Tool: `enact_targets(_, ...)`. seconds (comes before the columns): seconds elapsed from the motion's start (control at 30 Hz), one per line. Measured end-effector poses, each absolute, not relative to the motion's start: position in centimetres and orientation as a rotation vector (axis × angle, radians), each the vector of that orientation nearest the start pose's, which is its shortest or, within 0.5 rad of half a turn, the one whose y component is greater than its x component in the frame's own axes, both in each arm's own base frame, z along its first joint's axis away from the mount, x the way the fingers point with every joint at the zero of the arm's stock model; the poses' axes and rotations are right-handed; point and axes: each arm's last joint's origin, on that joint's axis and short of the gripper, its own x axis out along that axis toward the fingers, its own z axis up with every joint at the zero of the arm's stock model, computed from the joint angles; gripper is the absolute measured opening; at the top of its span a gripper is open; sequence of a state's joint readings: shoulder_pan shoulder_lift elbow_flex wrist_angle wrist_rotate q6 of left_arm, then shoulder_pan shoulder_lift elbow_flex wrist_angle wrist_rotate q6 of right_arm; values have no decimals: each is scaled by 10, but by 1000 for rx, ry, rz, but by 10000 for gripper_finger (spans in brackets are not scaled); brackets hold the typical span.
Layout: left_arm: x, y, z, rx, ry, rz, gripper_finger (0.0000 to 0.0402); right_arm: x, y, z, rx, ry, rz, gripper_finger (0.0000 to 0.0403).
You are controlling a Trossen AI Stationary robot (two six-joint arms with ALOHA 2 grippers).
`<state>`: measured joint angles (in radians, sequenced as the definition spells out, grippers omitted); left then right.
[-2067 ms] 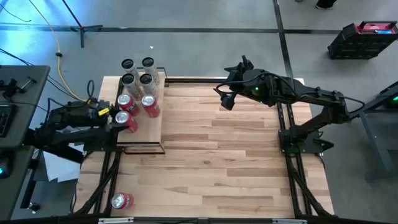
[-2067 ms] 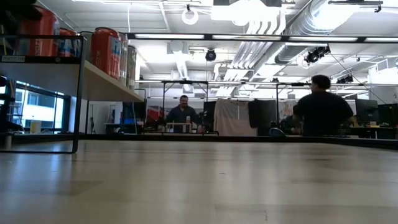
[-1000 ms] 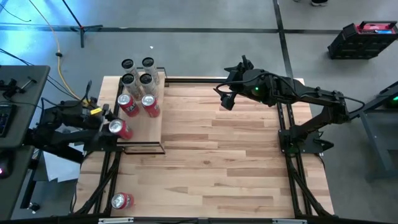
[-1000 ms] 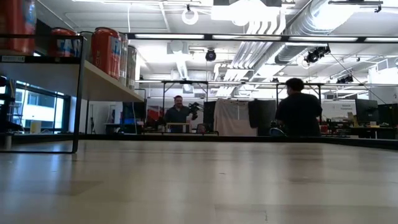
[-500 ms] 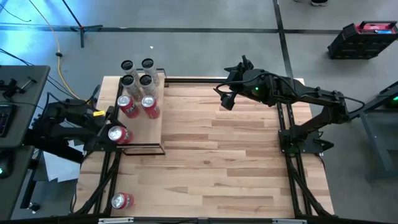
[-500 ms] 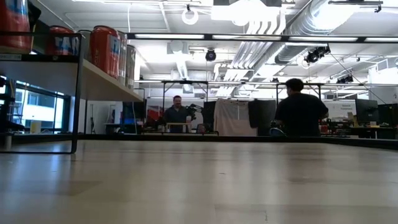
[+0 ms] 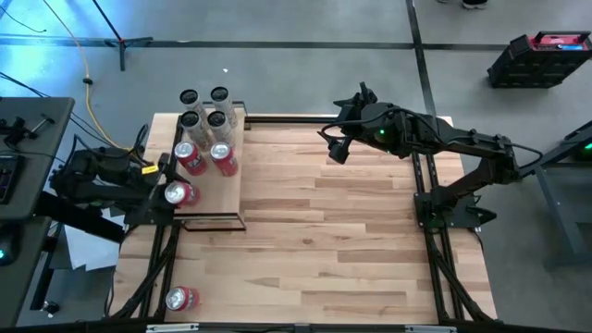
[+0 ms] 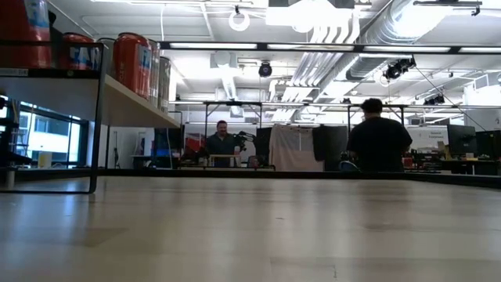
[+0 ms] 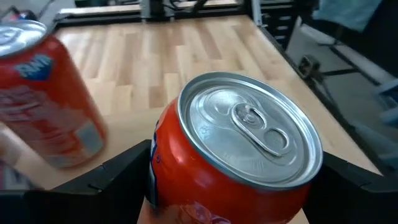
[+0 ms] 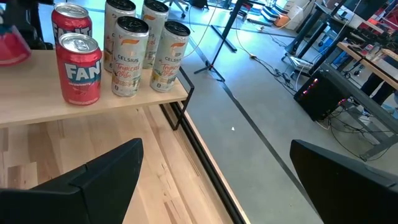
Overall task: Place canned beverage on shelf
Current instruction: Put the top red soda can on the shelf
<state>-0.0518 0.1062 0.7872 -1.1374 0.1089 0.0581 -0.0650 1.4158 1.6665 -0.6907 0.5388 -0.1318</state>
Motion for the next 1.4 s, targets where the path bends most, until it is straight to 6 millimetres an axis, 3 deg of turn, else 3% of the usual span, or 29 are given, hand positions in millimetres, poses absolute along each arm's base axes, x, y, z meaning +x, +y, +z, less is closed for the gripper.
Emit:
enact_targets(0.2, -2, -4, 290, -14, 466, -228, 319, 284, -33, 444, -231, 473, -565, 392)
enact_targets(0.73, -2, -3, 300, 25, 497, -276, 321, 284, -33, 444, -231, 474, -565, 392)
enact_targets(0.93, -2, -1, 299, 56, 504, -240, 321, 284, -33, 444, -231, 473, -565, 392)
enact_targets(1.4, 1, 1, 298, -98, 503, -82, 321, 284, -33, 444, -231, 473, -565, 392)
